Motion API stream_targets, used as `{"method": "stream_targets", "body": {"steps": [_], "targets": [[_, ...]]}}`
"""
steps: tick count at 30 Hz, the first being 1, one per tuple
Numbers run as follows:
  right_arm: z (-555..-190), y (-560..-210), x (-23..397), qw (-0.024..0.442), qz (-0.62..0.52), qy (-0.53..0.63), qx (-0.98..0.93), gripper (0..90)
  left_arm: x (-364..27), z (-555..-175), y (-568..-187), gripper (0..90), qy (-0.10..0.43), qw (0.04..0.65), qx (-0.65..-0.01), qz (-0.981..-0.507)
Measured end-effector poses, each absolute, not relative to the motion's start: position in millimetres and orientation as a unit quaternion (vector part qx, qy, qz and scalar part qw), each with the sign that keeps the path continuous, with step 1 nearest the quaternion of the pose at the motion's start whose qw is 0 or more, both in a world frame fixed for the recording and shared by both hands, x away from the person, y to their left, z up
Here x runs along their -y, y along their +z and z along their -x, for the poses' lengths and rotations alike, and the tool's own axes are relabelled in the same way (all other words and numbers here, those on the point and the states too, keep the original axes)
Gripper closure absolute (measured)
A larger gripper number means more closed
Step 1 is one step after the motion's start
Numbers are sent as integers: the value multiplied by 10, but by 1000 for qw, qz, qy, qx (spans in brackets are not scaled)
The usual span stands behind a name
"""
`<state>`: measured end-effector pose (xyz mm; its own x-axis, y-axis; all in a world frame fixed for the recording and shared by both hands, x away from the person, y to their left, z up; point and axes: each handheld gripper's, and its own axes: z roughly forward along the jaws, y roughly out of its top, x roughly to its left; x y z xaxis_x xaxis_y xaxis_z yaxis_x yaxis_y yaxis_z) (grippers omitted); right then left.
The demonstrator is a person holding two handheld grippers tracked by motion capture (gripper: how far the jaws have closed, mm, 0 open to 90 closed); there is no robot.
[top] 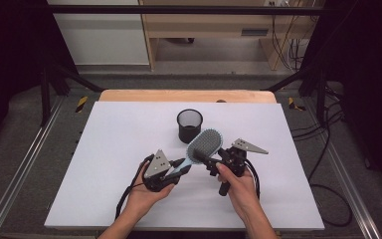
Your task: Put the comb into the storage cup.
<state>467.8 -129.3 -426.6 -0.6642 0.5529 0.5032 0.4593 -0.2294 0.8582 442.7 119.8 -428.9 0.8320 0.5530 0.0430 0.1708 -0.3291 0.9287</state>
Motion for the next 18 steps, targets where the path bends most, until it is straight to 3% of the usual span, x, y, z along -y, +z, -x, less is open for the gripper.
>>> {"method": "stream_targets", "body": {"steps": [18], "targets": [[-4650,-4240,1269,19,-390,692,-607,490,-1245,-4496,-4333,697,179,526,-226,-800]]}}
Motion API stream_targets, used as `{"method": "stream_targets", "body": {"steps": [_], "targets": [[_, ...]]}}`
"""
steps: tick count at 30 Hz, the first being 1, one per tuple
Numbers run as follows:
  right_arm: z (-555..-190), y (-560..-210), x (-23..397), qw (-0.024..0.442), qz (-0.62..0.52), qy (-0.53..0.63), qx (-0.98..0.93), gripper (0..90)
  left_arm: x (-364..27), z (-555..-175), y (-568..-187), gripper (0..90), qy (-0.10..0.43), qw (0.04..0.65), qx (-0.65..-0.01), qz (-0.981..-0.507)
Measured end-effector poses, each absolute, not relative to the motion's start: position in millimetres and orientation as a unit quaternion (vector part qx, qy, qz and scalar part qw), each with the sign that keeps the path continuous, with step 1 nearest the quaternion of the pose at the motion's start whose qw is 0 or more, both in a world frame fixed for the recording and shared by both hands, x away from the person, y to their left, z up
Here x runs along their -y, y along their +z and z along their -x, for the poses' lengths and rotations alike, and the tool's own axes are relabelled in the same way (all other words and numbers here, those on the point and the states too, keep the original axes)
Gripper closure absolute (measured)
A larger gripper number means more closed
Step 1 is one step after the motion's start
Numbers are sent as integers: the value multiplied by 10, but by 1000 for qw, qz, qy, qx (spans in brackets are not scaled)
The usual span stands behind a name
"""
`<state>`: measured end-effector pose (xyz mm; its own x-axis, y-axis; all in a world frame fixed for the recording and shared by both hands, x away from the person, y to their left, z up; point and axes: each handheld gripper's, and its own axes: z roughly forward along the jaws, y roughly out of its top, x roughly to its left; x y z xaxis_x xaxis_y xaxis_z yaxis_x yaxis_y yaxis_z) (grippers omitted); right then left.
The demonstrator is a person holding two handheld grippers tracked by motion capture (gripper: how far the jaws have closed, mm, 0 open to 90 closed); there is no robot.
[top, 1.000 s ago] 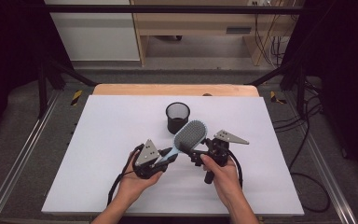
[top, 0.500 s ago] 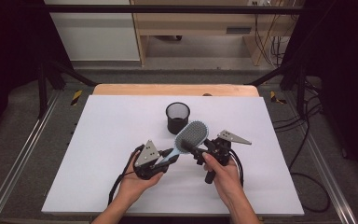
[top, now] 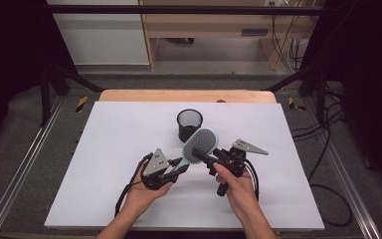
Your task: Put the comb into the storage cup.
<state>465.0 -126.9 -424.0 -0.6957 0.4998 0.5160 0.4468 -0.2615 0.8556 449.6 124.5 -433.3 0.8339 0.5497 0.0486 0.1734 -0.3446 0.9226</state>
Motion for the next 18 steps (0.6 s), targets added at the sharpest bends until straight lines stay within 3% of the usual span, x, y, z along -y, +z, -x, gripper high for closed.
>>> {"method": "stream_targets", "body": {"steps": [18], "targets": [[-4612,-4214,1218,33,-378,689,-618,553,-1253,-4543,-4384,693,173,522,-226,-804]]}}
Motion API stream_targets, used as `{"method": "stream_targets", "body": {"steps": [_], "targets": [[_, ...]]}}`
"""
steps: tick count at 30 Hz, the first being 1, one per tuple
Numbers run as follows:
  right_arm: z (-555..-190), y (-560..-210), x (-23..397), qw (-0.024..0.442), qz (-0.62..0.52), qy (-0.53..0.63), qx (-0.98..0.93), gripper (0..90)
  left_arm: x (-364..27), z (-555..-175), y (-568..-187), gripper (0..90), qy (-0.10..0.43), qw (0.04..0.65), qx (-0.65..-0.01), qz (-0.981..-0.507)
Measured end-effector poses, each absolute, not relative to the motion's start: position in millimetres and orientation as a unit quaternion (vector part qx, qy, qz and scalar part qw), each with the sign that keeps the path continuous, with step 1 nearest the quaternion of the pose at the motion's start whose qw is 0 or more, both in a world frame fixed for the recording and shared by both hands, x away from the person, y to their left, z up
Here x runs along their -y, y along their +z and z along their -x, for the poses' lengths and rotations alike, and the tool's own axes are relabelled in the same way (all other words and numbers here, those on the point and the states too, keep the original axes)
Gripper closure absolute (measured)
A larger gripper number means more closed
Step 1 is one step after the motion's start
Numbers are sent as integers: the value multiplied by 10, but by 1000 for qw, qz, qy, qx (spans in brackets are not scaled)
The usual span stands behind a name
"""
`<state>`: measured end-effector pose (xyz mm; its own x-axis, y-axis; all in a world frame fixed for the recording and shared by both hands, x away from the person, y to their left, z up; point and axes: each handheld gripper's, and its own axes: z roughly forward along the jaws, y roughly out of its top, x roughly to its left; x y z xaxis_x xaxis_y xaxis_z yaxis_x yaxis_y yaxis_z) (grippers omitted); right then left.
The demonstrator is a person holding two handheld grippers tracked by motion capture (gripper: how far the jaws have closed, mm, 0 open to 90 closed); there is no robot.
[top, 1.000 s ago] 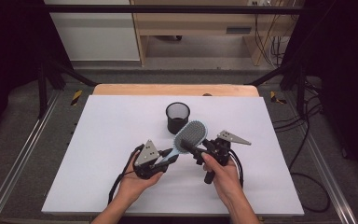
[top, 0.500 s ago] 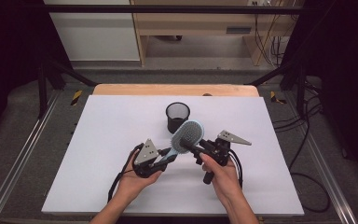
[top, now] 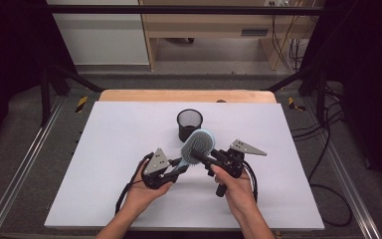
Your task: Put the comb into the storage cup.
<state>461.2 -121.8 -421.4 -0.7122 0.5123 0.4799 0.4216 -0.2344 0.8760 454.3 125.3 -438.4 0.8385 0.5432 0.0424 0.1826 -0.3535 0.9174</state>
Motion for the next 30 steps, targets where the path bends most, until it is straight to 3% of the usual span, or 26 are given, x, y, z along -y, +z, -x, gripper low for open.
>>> {"method": "stream_targets", "body": {"steps": [10,14,16,18,20,25,26,27,28,30], "targets": [[-4592,-4195,1186,42,-379,684,-623,561,-1261,-4552,-4398,676,169,525,-240,-798],[-4588,-4185,1196,47,-385,685,-616,560,-1288,-4552,-4388,601,174,533,-245,-791],[-4599,-4191,1222,48,-394,686,-609,560,-1298,-4545,-4388,497,183,534,-246,-788],[-4620,-4206,1260,50,-403,689,-600,559,-1322,-4541,-4387,458,191,535,-252,-784],[-4637,-4220,1302,55,-411,688,-595,558,-1365,-4536,-4381,338,199,535,-255,-781],[-4674,-4238,1329,59,-423,688,-587,556,-1584,-4505,-4315,226,214,543,-273,-765],[-4701,-4238,1346,61,-430,686,-583,555,-1666,-4495,-4285,140,223,547,-283,-756],[-4701,-4238,1346,61,-430,686,-583,555,-1719,-4486,-4268,140,231,548,-291,-749],[-4721,-4237,1370,63,-434,688,-578,555,-1793,-4474,-4249,84,238,552,-303,-740],[-4736,-4236,1383,62,-437,688,-575,554,-1937,-4441,-4234,71,245,557,-321,-726]]}}
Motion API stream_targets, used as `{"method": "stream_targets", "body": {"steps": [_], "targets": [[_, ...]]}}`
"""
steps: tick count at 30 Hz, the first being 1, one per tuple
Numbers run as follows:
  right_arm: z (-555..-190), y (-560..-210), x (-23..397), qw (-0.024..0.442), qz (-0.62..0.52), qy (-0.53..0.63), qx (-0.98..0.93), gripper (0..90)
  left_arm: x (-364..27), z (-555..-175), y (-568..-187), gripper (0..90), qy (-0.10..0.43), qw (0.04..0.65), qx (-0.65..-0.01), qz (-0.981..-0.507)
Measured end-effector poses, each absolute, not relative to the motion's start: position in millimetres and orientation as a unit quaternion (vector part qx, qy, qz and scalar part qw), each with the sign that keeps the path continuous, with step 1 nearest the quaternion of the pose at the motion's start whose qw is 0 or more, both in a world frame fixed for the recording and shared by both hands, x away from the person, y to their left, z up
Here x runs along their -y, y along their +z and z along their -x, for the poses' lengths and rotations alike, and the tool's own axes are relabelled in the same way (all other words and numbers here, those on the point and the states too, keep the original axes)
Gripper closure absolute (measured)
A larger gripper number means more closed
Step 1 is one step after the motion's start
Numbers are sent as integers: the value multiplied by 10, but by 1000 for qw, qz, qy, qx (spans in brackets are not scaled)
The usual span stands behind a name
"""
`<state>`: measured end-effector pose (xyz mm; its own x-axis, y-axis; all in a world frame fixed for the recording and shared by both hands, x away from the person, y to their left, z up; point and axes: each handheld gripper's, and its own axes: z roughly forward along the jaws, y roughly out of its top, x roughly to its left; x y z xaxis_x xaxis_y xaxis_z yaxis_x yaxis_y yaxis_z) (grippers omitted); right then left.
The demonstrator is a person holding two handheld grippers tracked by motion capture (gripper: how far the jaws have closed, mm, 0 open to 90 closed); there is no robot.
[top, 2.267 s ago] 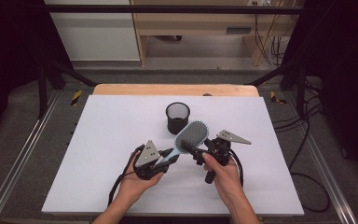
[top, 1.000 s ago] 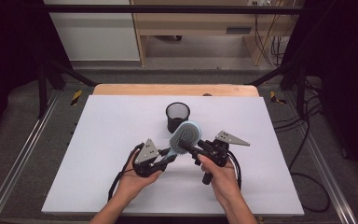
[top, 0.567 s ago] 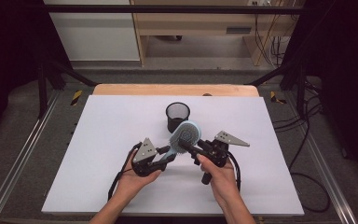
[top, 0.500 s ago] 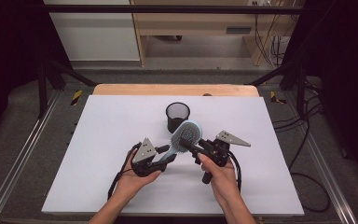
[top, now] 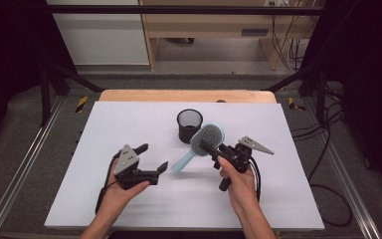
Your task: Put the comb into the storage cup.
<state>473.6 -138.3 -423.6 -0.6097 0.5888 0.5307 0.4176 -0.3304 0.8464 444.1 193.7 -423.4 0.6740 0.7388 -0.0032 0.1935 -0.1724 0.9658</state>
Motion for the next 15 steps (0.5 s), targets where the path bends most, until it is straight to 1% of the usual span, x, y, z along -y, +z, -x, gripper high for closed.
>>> {"method": "stream_targets", "body": {"steps": [2,5,6,7,10,12,15], "targets": [[-4778,-4241,1409,63,-444,686,-573,554,-2094,-4383,-4246,42,253,557,-335,-716],[-4837,-4244,1429,64,-453,681,-572,553,-2289,-4324,-4282,33,266,551,-343,-713],[-4875,-4252,1436,66,-459,677,-572,553,-2443,-4308,-4308,33,270,559,-354,-699],[-4875,-4252,1436,66,-459,677,-572,553,-2443,-4308,-4308,33,270,559,-354,-699],[-4940,-4254,1448,70,-467,672,-570,552,-2646,-4341,-4316,33,291,559,-373,-680],[-4970,-4234,1458,73,-472,671,-567,552,-2743,-4366,-4322,36,292,566,-391,-664],[-5001,-4182,1481,78,-475,671,-564,552,-2819,-4394,-4357,36,300,562,-404,-656]]}}
